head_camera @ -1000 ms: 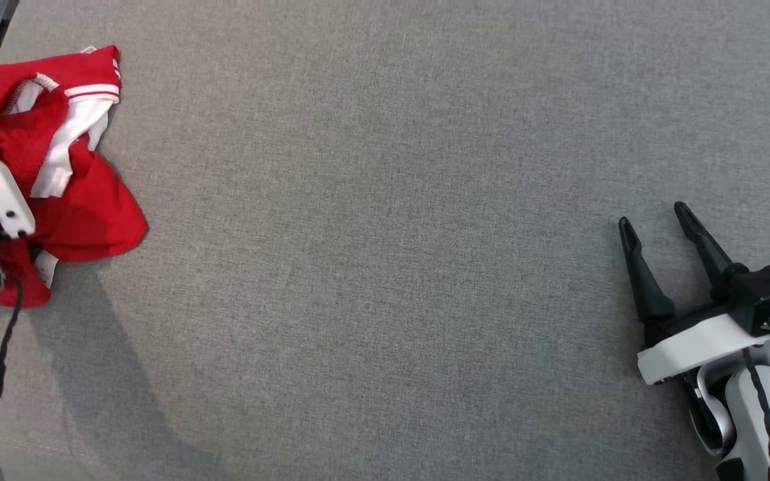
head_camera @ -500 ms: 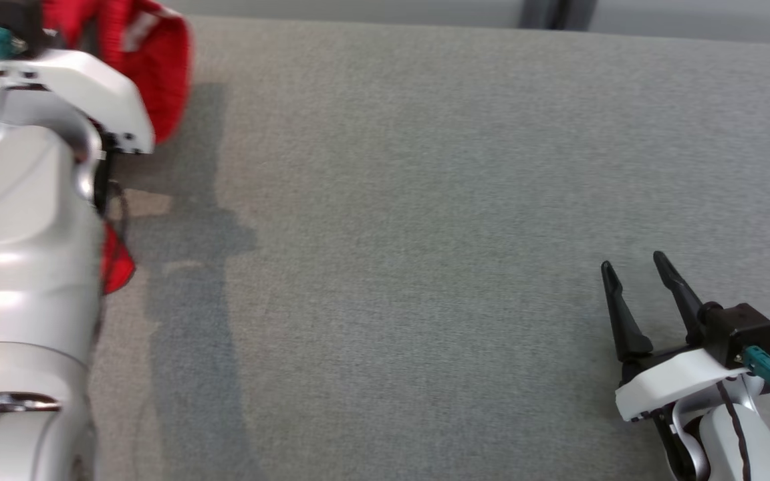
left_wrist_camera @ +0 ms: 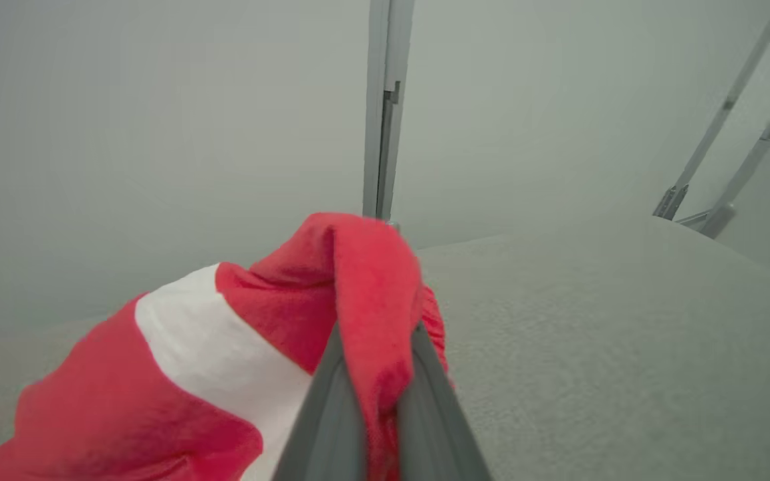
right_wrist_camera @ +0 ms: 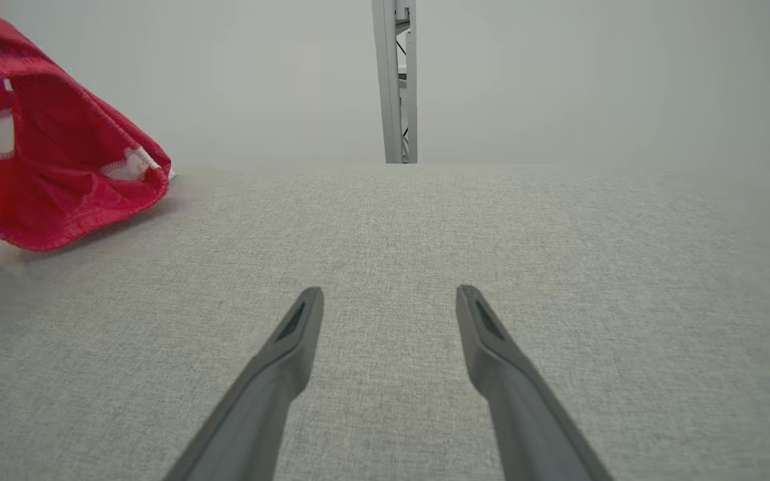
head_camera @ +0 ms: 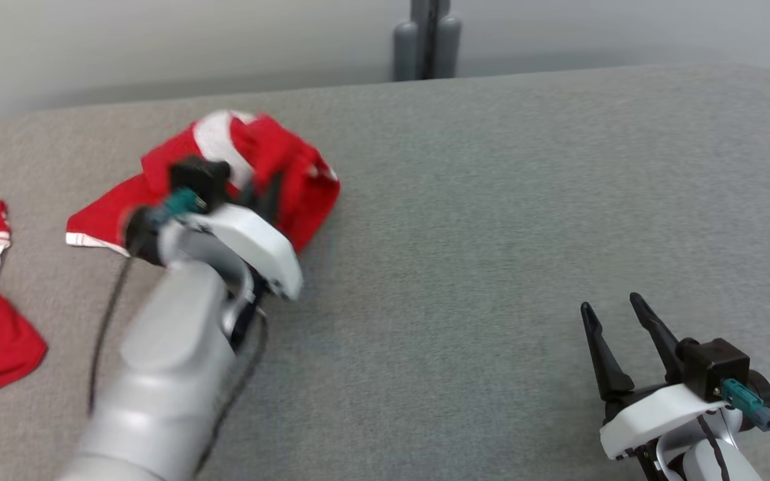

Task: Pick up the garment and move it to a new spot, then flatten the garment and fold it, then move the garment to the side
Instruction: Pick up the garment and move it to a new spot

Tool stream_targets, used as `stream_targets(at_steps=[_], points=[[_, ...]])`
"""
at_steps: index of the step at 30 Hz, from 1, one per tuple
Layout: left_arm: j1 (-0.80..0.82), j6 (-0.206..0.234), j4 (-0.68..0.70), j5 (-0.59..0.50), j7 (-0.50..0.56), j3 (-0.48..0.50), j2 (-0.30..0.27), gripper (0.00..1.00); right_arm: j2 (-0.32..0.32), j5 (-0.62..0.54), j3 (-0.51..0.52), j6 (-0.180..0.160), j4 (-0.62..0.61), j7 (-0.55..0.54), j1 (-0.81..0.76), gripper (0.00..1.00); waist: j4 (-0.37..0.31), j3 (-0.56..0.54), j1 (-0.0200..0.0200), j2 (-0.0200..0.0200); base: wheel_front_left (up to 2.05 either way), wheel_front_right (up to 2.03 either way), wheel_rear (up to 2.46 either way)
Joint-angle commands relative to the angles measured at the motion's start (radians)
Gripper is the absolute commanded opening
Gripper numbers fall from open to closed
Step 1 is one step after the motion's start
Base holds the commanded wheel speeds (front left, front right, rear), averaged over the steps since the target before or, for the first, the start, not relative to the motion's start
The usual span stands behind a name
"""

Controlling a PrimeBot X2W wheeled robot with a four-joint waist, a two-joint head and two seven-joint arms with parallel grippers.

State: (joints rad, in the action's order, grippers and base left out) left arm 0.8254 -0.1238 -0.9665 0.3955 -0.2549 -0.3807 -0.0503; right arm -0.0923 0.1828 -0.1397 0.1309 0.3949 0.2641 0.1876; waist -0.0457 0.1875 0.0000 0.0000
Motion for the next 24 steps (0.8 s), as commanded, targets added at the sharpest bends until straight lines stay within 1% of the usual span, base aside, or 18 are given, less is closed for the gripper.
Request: stream_targets(at_steps=[1, 3, 5, 6, 7, 9, 10, 11, 13, 14, 15, 17, 20, 21, 24], points=[[-0.037, -0.003, 0.051, 0.055, 0.007, -0.064, -0.002, 0.00, -0.002, 0.006, 0.004, 0.000, -0.002, 0.000, -0.013, 1.00, -0.042, -0.036, 0.0000, 0.0000, 0.00, 0.00, 0.00], [-0.100, 0.031, 0.134, 0.132, 0.025, -0.189, -0.002, 0.00, 0.000, 0.010, 0.006, 0.000, -0.001, 0.000, -0.022, 1.00, -0.052, -0.047, 0.0000, 0.0000, 0.00, 0.00, 0.00], [-0.147, 0.077, 0.218, 0.204, 0.039, -0.300, -0.003, 0.00, 0.002, 0.011, 0.008, 0.000, 0.000, 0.000, -0.031, 1.00, -0.058, -0.056, 0.0000, 0.0000, 0.00, 0.00, 0.00], [-0.164, 0.107, 0.251, 0.241, 0.039, -0.338, -0.004, 0.00, 0.003, 0.012, 0.008, 0.000, 0.001, 0.000, -0.033, 1.00, -0.062, -0.061, 0.0000, 0.0000, 0.00, 0.00, 0.00], [-0.168, 0.140, 0.275, 0.258, 0.038, -0.375, -0.005, 0.00, 0.003, 0.012, 0.006, 0.000, 0.002, 0.000, -0.033, 1.00, -0.066, -0.064, 0.0000, 0.0000, 0.00, 0.00, 0.00], [-0.179, 0.182, 0.309, 0.298, 0.035, -0.439, -0.004, 0.00, 0.006, 0.010, 0.006, 0.000, -0.002, 0.000, -0.033, 1.00, -0.071, -0.068, 0.0000, 0.0000, 0.00, 0.00, 0.00], [-0.177, 0.199, 0.319, 0.307, 0.032, -0.470, -0.004, 0.00, 0.007, 0.009, 0.006, 0.000, -0.002, 0.000, -0.033, 1.00, -0.072, -0.069, 0.0000, 0.0000, 0.00, 0.00, 0.00], [-0.177, 0.199, 0.319, 0.307, 0.032, -0.470, -0.004, 0.00, 0.007, 0.009, 0.006, 0.000, -0.002, 0.000, -0.033, 1.00, -0.072, -0.069, 0.0000, 0.0000, 0.00, 0.00, 0.00], [-0.170, 0.231, 0.326, 0.318, 0.022, -0.513, -0.003, 0.00, 0.009, 0.008, 0.006, 0.000, -0.001, 0.000, -0.031, 1.00, -0.075, -0.072, 0.0000, 0.0000, 0.00, 0.00, 0.00], [-0.160, 0.245, 0.324, 0.314, 0.014, -0.529, -0.003, 0.27, 0.010, 0.009, 0.007, 0.000, -0.002, 0.000, -0.031, 1.00, -0.076, -0.073, 0.0000, 0.0000, 0.00, 0.00, 0.00], [-0.158, 0.261, 0.317, 0.318, 0.008, -0.535, -0.004, 1.00, 0.011, 0.010, 0.008, 0.000, -0.002, 0.000, -0.031, 1.00, -0.077, -0.074, 0.0000, 0.0000, 0.00, 0.00, 0.00], [-0.162, 0.280, 0.293, 0.322, -0.002, -0.543, -0.004, 1.00, 0.013, 0.012, 0.012, 0.000, -0.004, 0.000, -0.032, 1.00, -0.076, -0.077, 0.0000, 0.0000, 0.00, 0.00, 0.00], [-0.169, 0.299, 0.257, 0.308, -0.011, -0.525, -0.003, 1.00, 0.016, 0.015, 0.020, 0.000, -0.005, 0.000, -0.040, 1.00, -0.070, -0.087, 0.0000, 0.0000, 0.00, 0.00, 0.00], [-0.170, 0.309, 0.258, 0.287, -0.011, -0.509, -0.005, 1.00, 0.017, 0.015, 0.023, 0.000, -0.006, 0.000, -0.042, 1.00, -0.067, -0.090, 0.0000, 0.0000, 0.00, 0.00, 0.00], [-0.203, 0.345, 0.295, 0.202, -0.011, -0.450, -0.043, 1.00, 0.020, 0.010, 0.033, 0.000, -0.009, 0.000, -0.049, 1.00, -0.054, -0.100, 0.0000, 0.0000, 0.00, 0.00, 0.00]])
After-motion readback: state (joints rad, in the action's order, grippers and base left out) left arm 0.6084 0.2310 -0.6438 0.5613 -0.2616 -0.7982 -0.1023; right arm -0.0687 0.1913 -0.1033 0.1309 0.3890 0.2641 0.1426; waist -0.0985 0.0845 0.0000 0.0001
